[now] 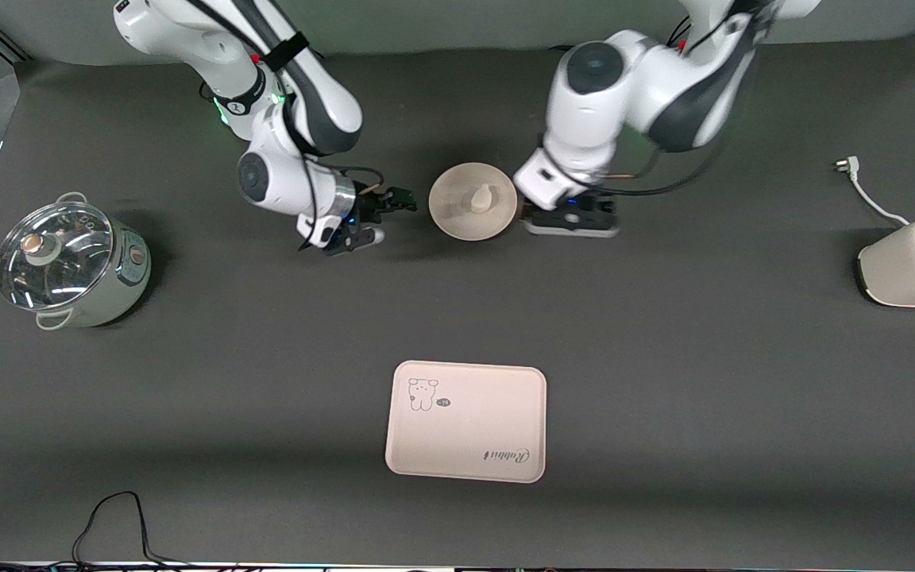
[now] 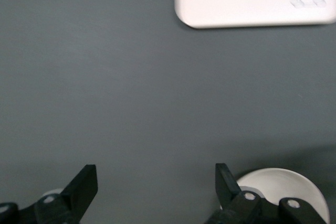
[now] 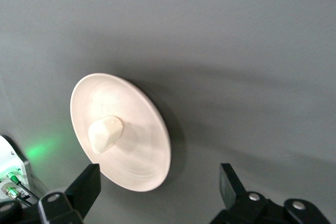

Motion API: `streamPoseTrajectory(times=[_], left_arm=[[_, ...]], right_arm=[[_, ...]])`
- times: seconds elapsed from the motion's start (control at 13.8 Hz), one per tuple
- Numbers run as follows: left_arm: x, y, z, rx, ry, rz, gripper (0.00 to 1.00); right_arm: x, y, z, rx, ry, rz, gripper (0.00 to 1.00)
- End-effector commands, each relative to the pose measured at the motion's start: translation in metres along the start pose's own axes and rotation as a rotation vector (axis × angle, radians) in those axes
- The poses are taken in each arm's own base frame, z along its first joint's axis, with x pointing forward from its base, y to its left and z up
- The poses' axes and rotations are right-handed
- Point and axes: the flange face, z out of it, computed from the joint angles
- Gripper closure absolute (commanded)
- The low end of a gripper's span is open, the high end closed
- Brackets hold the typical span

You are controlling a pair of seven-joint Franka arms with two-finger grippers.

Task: Place bun in plate and plate on tray
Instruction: 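Release the bun onto the plate while the right gripper approaches the plate, then grasp the plate rim with the right gripper while the left gripper withdraws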

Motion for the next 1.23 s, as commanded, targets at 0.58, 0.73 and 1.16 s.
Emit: streamPoseTrajectory(times=[0.58, 0.73, 1.16], left_arm=[[0.023, -0.291, -0.125, -0.027, 0.03, -0.035, 0.0], [0.025, -0.315, -0.129, -0.025, 0.037, -0.022, 0.0], [0.045, -0.328, -0.146, -0.014, -0.035, -0.043, 0.0]], right_arm=[[-0.034, 0.002, 0.099, -0.041, 0.141, 0.052, 0.0], [-0.045, -0.007, 0.106, -0.029, 0.137, 0.061, 0.03], [-0.058, -0.01, 0.118, -0.041, 0.174, 0.088, 0.51]])
